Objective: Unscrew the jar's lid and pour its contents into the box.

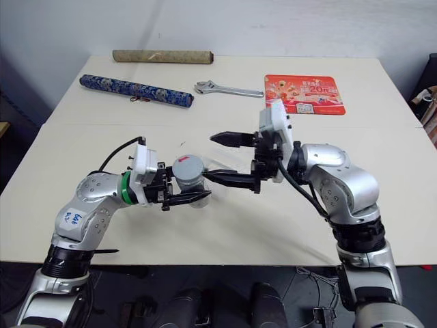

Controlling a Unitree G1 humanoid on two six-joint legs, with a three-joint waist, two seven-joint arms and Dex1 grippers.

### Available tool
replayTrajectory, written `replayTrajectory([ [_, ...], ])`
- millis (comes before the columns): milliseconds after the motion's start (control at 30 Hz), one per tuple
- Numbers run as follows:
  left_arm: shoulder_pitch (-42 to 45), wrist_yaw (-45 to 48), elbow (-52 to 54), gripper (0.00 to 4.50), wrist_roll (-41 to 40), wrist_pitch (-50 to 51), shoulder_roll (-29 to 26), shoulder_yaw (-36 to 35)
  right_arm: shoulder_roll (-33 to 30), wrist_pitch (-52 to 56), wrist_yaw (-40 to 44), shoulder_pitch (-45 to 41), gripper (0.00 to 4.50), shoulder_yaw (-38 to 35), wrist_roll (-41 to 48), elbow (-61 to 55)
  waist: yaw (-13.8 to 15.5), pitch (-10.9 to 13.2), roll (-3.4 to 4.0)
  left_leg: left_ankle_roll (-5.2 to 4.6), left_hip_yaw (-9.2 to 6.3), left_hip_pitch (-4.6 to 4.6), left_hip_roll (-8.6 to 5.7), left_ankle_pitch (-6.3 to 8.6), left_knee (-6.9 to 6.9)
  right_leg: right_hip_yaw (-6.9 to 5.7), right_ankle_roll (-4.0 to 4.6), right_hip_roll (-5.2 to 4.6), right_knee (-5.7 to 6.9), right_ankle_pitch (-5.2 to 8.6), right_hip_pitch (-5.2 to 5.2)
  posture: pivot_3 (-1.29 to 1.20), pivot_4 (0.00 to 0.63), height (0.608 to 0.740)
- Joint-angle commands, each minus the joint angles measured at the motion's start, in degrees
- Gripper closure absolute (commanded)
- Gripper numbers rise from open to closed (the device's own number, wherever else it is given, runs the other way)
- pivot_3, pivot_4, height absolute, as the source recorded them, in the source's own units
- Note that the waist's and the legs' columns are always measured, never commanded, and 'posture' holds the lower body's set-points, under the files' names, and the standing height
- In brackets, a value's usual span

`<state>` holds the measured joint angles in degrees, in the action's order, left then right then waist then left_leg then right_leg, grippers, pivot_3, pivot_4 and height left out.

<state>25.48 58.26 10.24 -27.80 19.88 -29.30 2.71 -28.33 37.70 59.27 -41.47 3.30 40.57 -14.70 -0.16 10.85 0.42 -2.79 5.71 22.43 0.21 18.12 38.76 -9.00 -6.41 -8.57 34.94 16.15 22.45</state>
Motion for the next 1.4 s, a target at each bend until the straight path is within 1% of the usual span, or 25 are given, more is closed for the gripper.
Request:
replayTrajectory([
  [33,0.5,-0.3,1.7,2.16,-0.9,-0.3,0.2,-0.7,1.8,0.8,-3.0,-1.9,0.02,2.4,-0.9,-2.9,0.0,0.0,0.0,0.0,0.0,0.0,0.0,0.0,0.0,0.0,0.0,0.0,0.0,0.0,0.0,0.0,0.15,0.74],
  [233,1.0,-0.2,1.6,2.16,-0.9,0.0,0.5,-0.2,4.1,-1.5,-4.8,-3.3,0.02,7.0,-6.0,-1.5,0.1,0.0,0.0,0.0,-0.02,0.04,-0.04,0.01,0.04,0.0,0.0,-0.02,0.0,0.0,0.0,0.0,0.15,0.74],
  [367,0.9,-0.4,2.0,2.16,-0.9,0.3,0.6,-0.2,6.1,-2.4,-5.8,-4.4,0.02,7.4,-7.8,0.2,0.0,0.0,0.0,0.0,-0.02,0.04,-0.03,0.0,0.04,-0.02,0.0,0.0,0.01,0.0,0.0,0.0,0.15,0.74],
  [533,0.4,-0.7,2.6,2.16,-0.8,0.4,0.7,0.0,6.9,-2.5,-5.8,-4.8,0.02,7.2,-8.6,1.3,0.0,0.0,0.0,0.0,-0.02,0.04,-0.03,0.0,0.04,-0.01,0.0,0.0,0.02,0.0,0.01,0.0,0.15,0.74],
  [867,0.5,-0.8,2.5,2.16,-0.8,0.4,0.5,0.0,5.0,-4.8,-3.5,-2.7,0.02,6.1,-9.9,3.9,0.0,0.0,0.0,0.0,-0.02,0.04,-0.03,0.01,0.04,-0.01,0.0,0.0,0.02,0.0,0.01,0.0,0.15,0.74],
  [1100,0.5,-0.8,2.3,2.16,-0.8,0.3,0.5,-0.1,3.4,-5.8,-1.9,-1.6,0.02,4.5,-9.0,5.4,0.0,0.0,0.0,0.0,-0.01,0.04,-0.03,0.0,0.04,-0.01,0.0,0.0,0.01,0.0,0.01,0.0,0.15,0.74],
  [1400,0.5,-0.8,2.2,2.16,-0.8,0.3,0.4,-0.1,3.2,-5.8,-0.2,-0.2,0.02,3.2,-7.1,4.8,0.0,0.0,0.0,0.0,-0.01,0.04,-0.02,0.01,0.04,-0.01,0.0,0.0,0.01,0.0,0.01,0.0,0.15,0.74],
])
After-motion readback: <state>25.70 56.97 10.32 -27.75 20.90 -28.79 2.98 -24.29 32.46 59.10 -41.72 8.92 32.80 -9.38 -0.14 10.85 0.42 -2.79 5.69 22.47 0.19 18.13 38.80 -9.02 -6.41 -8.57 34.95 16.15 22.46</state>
